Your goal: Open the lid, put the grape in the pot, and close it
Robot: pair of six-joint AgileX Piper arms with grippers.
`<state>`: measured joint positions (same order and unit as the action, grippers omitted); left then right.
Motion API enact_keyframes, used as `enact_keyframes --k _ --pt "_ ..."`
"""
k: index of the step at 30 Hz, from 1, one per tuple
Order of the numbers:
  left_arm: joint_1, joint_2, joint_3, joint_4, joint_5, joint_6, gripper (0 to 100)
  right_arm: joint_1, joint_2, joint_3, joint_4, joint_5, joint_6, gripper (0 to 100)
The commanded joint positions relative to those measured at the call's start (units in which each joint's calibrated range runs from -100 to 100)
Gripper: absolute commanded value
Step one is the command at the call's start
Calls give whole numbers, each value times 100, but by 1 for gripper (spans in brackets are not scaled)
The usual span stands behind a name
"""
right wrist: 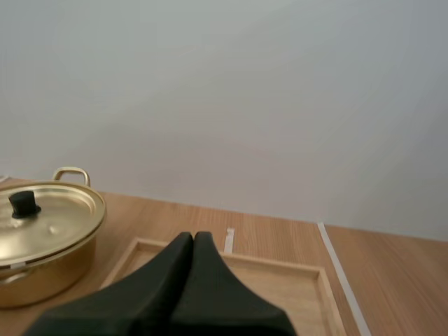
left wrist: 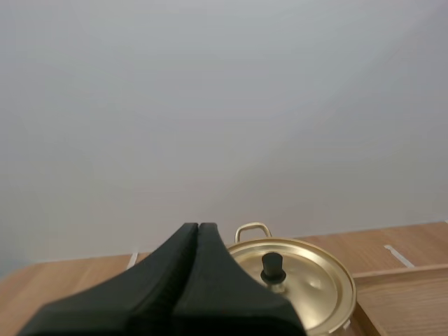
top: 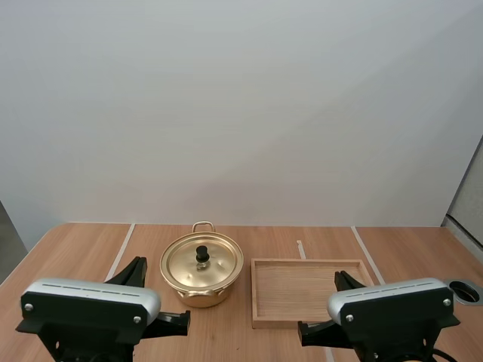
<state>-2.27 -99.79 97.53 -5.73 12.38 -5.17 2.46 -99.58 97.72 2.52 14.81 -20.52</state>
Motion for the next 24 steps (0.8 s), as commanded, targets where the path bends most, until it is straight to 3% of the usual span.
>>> enact_keyframes --k 1,2,9,14,24 --pt "21 -21 247 23 -482 -104 0 -95 -42 228 18 -521 45 0" --pt "21 -21 247 23 -224 -104 0 -126 -42 228 80 -65 56 0" --pt "30 -21 247 23 654 -629 0 -271 -42 228 739 -4 77 0" --pt "30 -21 247 86 1709 -629 0 -296 -42 228 800 882 77 0" --pt "54 -21 247 94 1793 -637 0 -306 -42 228 734 1573 -240 0"
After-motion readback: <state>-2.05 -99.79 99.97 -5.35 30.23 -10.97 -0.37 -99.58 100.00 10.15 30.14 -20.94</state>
